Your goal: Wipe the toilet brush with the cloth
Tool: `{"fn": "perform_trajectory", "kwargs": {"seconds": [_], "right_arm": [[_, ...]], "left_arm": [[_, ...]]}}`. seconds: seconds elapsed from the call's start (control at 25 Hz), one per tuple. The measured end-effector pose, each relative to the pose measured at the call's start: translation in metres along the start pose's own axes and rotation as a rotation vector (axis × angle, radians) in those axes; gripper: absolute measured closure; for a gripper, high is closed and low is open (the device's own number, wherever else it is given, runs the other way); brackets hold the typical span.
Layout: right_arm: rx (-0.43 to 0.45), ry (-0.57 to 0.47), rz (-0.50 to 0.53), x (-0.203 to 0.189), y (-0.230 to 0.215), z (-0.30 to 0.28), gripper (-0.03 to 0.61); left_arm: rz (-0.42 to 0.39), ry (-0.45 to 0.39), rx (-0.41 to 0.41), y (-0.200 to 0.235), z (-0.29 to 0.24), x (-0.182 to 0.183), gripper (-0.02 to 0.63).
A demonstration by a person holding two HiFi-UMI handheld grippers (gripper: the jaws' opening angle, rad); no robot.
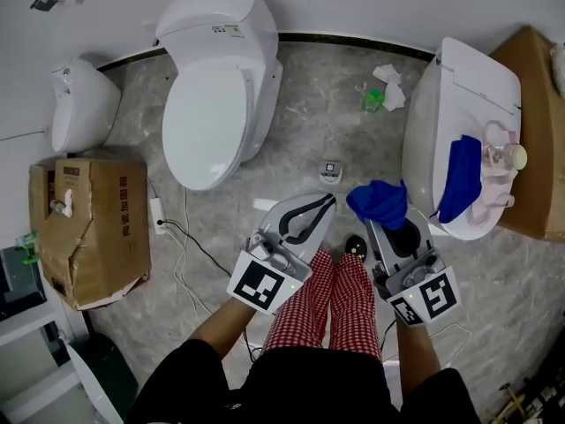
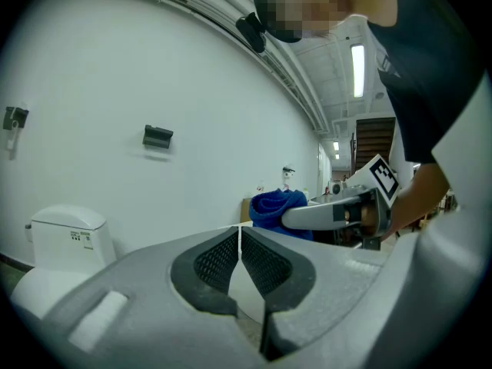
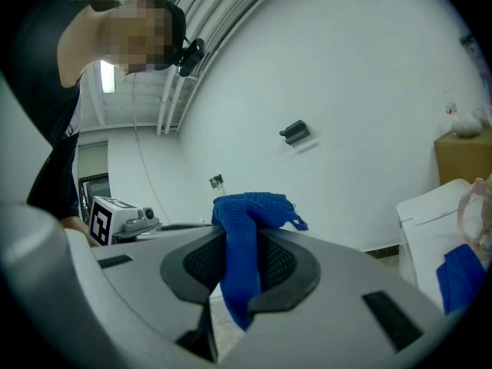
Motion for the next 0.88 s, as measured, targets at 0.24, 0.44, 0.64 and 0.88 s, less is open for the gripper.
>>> {"fn": "perform_trajectory", "kwargs": {"seconds": [0.24, 0.44, 0.64, 0.88], "right_arm": [[-0.016, 0.002, -0.002, -0.008, -0.005, -0.001, 0.5], [0.002, 0.005, -0.007, -0.017, -0.006, -0.006, 0.5], [0.009, 0.017, -0.016, -0.029, -0.008, -0.011, 0.5], [0.01, 0.041, -0.017, -0.042, -0.013, -0.015, 0.5]], "left_arm": [[0.06, 0.002, 0.017, 0.001, -0.002, -0.011, 0.618], [0.109, 0.015, 0.047, 0.005, -0.003, -0.025, 0.573], [0.145, 0.017, 0.057, 0.009, -0.005, -0.041, 0.566], [0.156, 0.029, 0.022, 0.011, -0.013, -0.057, 0.563]]}}
Point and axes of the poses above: the fingertips, and each gripper's own axes: z backward along the fingers, y to its left, x out of its top, the point moved 7 cm from there along z, backward along the fingers, and after that the axes turned 3 degrees about -x, right-handed, at the moved point
